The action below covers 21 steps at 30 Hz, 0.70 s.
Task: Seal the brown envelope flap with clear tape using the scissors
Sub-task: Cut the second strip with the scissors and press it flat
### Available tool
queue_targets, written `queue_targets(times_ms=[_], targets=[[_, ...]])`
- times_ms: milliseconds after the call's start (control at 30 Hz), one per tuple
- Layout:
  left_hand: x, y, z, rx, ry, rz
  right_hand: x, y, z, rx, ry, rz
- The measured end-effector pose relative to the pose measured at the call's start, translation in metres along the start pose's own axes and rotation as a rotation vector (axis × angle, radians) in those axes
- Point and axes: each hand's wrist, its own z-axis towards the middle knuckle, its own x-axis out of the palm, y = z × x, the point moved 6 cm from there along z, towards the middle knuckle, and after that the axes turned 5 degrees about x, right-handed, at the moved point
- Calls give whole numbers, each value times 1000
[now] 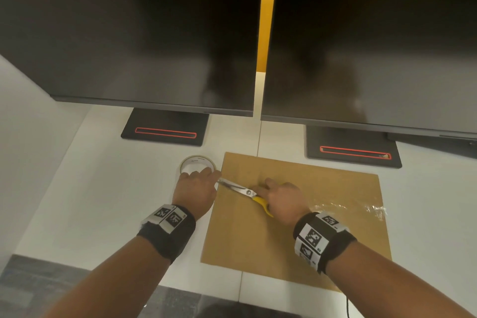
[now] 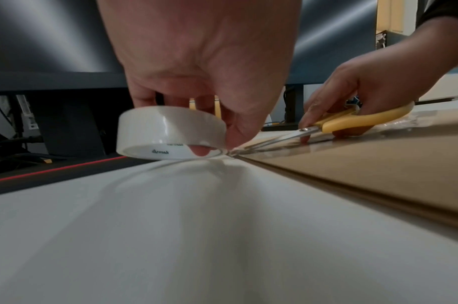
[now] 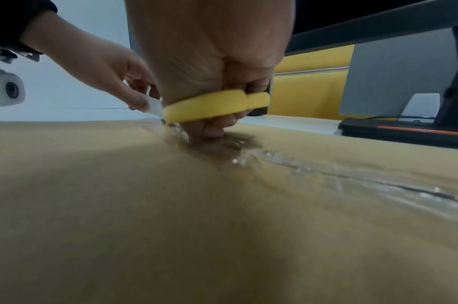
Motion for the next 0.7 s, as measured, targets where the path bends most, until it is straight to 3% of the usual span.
queue_targets(times_ms=[333,467,700], targets=[[6,7,3,-35,-14,78,-2,2,0,-36,-110,-67],[3,3,5,22,-47,61,-9,4,6,-90,-210,-167],[1,4,6,23,-51,24,-36,18,5,-106,-121,-229]])
